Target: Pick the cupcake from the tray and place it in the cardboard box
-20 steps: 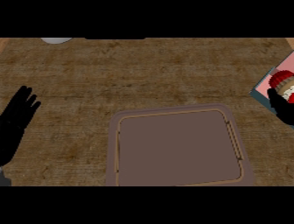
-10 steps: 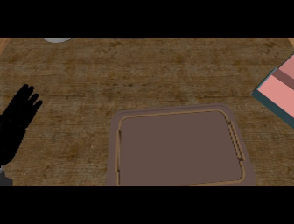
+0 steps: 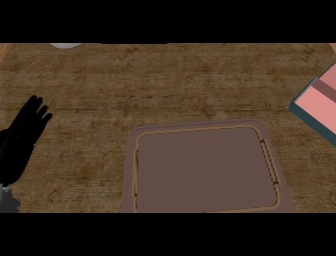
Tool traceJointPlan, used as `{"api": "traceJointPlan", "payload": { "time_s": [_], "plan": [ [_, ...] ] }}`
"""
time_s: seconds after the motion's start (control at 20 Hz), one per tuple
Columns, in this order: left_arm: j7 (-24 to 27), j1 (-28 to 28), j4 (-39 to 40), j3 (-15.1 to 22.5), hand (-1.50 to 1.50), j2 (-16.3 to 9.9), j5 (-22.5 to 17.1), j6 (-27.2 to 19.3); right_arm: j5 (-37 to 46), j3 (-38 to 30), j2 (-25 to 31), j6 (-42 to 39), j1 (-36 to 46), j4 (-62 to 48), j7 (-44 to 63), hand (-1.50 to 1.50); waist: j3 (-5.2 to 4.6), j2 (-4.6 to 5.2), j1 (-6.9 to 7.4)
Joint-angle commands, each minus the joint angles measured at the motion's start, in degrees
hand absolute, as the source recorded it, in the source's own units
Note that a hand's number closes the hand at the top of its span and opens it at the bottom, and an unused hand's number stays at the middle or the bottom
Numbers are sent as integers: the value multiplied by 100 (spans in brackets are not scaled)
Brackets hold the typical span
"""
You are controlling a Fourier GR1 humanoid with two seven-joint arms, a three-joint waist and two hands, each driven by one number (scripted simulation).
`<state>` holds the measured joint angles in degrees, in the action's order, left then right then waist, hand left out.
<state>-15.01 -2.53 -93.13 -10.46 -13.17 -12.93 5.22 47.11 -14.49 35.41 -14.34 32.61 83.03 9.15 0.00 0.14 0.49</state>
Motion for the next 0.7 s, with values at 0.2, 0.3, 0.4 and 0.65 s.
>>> {"api": "traceJointPlan", "payload": {
  "time_s": [0.2, 0.3, 0.4, 0.65],
  "plan": [
    [78, 218, -124, -95, 0, -2, -85, 200, 38, -53, -61, 552, 180, -1752, -981, 150, 1, 0, 29],
    [122, 63, 0, -37, 0, 65, -1, 114, 192, 130, -184, 531, 148, -2193, -971, 150, 2, 16, 53],
    [179, -92, 221, -11, 0, 49, 154, 43, 147, 6, -216, 452, 209, -2730, -842, 150, 3, 40, 74],
    [-182, -92, -166, 67, 0, 163, 156, -129, 58, -110, -72, 375, 226, -3347, -1172, -150, 3, 0, 12]
  ]
}}
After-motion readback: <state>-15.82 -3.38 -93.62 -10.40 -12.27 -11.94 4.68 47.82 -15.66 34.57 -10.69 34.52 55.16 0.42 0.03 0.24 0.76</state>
